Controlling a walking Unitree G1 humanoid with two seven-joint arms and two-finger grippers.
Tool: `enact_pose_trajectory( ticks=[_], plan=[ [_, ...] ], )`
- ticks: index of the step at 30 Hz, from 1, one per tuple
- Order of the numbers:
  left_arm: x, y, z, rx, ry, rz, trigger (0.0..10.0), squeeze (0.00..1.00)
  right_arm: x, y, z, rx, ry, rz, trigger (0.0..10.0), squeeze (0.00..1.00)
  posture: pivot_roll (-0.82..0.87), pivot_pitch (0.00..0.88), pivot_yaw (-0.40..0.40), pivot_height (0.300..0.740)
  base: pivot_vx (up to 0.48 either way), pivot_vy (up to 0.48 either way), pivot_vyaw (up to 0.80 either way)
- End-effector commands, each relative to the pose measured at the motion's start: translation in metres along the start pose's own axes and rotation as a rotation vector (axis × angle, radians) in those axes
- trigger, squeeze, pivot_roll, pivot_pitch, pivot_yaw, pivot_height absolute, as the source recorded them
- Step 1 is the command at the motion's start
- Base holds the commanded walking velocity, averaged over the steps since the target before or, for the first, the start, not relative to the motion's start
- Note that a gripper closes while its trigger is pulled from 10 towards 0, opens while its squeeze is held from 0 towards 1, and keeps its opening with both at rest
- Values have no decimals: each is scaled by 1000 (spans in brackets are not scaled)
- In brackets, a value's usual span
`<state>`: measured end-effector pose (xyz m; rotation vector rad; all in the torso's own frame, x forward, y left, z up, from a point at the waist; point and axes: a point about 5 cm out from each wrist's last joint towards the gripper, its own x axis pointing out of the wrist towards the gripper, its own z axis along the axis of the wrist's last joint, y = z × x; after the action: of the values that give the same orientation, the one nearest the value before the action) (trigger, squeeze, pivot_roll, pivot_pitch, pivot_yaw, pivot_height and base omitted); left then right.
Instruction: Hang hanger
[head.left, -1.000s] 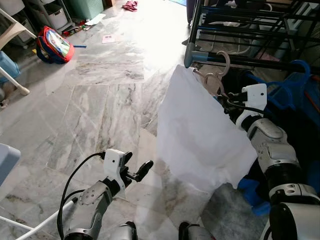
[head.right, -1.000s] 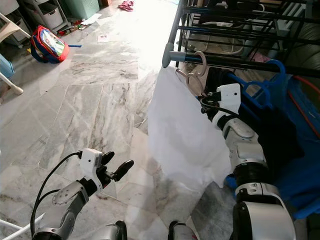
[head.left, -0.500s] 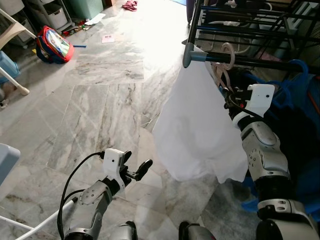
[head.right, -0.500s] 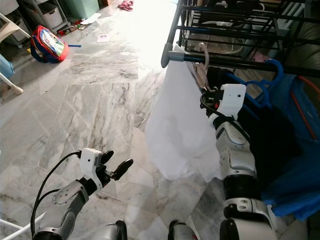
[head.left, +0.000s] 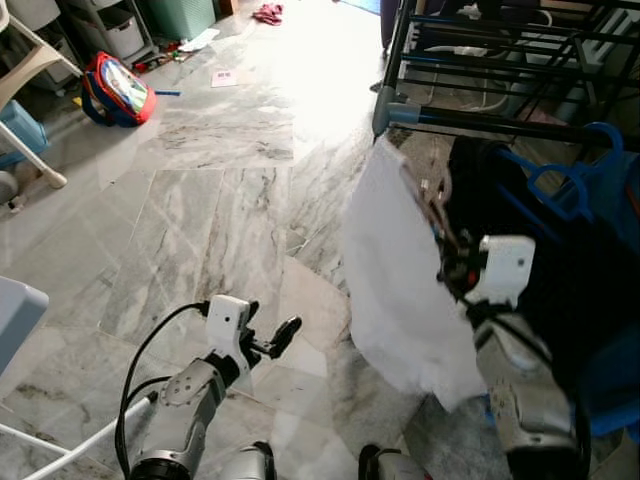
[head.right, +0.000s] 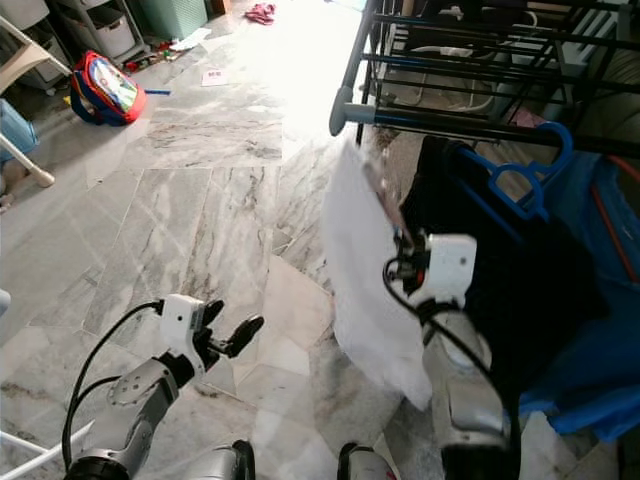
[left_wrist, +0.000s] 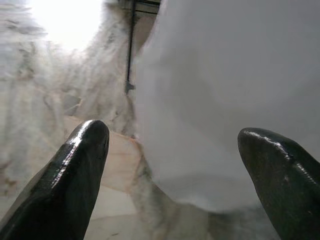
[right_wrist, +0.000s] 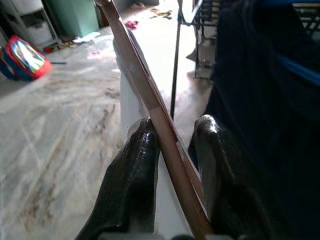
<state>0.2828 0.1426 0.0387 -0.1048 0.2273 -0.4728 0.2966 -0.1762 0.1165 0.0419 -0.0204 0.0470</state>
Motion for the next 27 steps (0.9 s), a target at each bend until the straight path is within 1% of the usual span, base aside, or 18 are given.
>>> enact_pose_trajectory(
  ticks=[1,2,3,5,7,8,10,13,15,19,21,24,27],
  plan=[
    [-3,5,-9,20,41,55,10000,0,-3,4,7,-1,-46,-9,10000,0,17,191,46,740,0,0,0],
    [-3,7,-11,35,50,88,10000,0,-7,5,1,-15,-29,-7,10000,0,16,190,46,740,0,0,0],
    [-3,7,-12,36,53,95,10000,0,-9,6,-2,-17,-24,-14,10000,0,15,186,50,740,0,0,0],
    [-3,7,-12,32,54,92,10000,0,-12,6,-4,-13,-16,-19,10000,0,15,186,50,740,0,0,0],
    [-3,5,-14,41,59,95,10000,0,-20,11,-14,7,16,-6,10000,0,21,178,67,740,0,0,0],
    [-3,5,-14,41,59,95,10000,0,-20,11,-14,7,16,-6,10000,0,21,178,67,740,0,0,0],
    [-1,3,-14,51,66,98,10000,0,-25,17,-23,-7,42,28,10000,0,16,180,78,740,0,0,0],
    [1,4,-14,77,68,99,10000,0,-26,20,-25,-21,48,42,10000,0,11,184,75,740,0,0,0],
    [1,3,-14,88,61,99,10000,0,-28,19,-25,-16,46,41,10000,0,8,187,72,740,0,0,0],
    [4,11,-11,75,57,144,10000,0,-29,22,-29,-17,63,62,10000,0,1,181,59,740,0,0,0],
    [5,10,-10,71,48,158,10000,0,-30,22,-29,-13,67,65,10000,0,-2,176,49,740,0,0,0],
    [7,9,-7,74,33,163,10000,0,-28,26,-27,-16,61,87,10000,0,-8,178,42,740,0,0,0],
    [5,12,-11,91,47,173,10000,0,-28,30,-29,-22,62,97,10000,0,0,170,40,740,0,0,0]
  ],
)
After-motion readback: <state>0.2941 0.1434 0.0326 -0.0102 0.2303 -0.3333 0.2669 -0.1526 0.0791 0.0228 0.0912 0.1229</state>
